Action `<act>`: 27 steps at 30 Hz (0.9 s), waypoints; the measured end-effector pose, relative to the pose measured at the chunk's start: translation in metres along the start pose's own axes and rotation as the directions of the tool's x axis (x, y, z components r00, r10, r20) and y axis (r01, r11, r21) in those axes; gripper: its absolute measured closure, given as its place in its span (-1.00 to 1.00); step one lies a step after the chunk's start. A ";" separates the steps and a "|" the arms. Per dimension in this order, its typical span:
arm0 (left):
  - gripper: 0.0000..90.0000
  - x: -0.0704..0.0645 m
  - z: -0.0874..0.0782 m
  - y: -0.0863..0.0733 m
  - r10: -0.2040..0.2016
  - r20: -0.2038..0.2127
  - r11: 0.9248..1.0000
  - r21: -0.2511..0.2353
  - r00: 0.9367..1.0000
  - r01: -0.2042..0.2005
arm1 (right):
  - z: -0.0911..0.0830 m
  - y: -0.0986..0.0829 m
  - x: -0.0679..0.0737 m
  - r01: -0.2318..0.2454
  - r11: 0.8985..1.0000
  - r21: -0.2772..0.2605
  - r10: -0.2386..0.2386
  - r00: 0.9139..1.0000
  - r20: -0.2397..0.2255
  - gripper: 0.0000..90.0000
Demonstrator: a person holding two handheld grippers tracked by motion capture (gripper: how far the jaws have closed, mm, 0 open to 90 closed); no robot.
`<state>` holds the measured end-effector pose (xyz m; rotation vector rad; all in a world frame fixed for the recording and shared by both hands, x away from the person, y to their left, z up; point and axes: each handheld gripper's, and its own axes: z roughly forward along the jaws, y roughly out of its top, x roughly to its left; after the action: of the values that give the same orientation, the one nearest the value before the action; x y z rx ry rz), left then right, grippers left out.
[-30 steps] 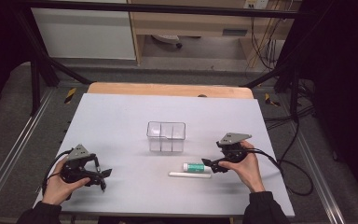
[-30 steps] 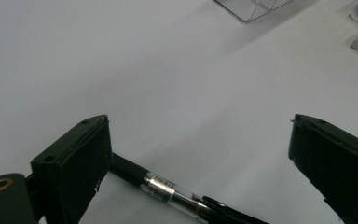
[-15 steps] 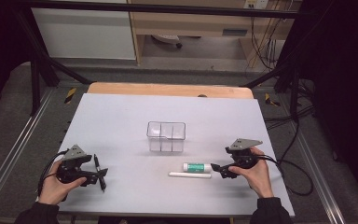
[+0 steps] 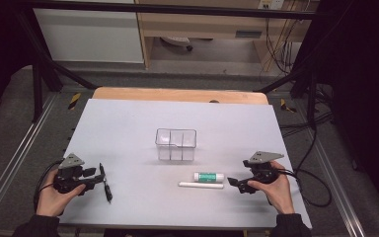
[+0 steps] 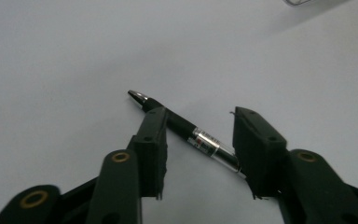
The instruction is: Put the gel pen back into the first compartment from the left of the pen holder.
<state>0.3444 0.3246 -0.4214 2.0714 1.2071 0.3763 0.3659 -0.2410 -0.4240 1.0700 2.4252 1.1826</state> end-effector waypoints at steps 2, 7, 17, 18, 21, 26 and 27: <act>0.40 0.000 0.000 -0.001 -0.023 -0.002 1.000 0.012 1.000 0.023 | 0.000 -0.001 0.000 -0.002 1.000 -0.001 0.002 1.000 0.001 -0.82; 0.70 0.000 0.002 -0.003 -0.051 -0.030 0.998 0.026 0.998 0.052 | 0.001 -0.003 0.000 0.000 1.000 0.011 0.000 1.000 0.002 -0.83; 0.98 -0.001 0.015 -0.006 -0.067 -0.053 0.997 0.043 0.996 0.070 | 0.001 -0.003 0.000 0.009 1.000 0.020 -0.009 1.000 0.001 -0.83; 0.98 -0.001 0.016 -0.006 -0.067 -0.053 0.996 0.046 0.996 0.070 | 0.001 -0.003 -0.001 0.009 1.000 0.021 -0.009 1.000 0.002 -0.83; 0.98 -0.002 0.019 -0.006 -0.069 -0.052 0.996 0.048 0.996 0.072 | 0.001 -0.003 -0.001 0.003 1.000 0.022 -0.002 1.000 -0.003 -0.84; 0.98 -0.002 0.021 -0.005 -0.081 -0.051 0.996 0.030 0.995 0.083 | 0.001 -0.003 -0.001 0.006 1.000 0.022 -0.006 1.000 -0.001 -0.84; 0.98 -0.002 0.021 -0.005 -0.082 -0.051 0.996 0.027 0.995 0.084 | 0.001 -0.003 -0.001 0.001 1.000 0.025 -0.001 1.000 -0.002 -0.84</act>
<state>0.3517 0.3155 -0.4392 2.0400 1.3310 0.3746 0.3653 -0.2426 -0.4267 1.0753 2.4476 1.1566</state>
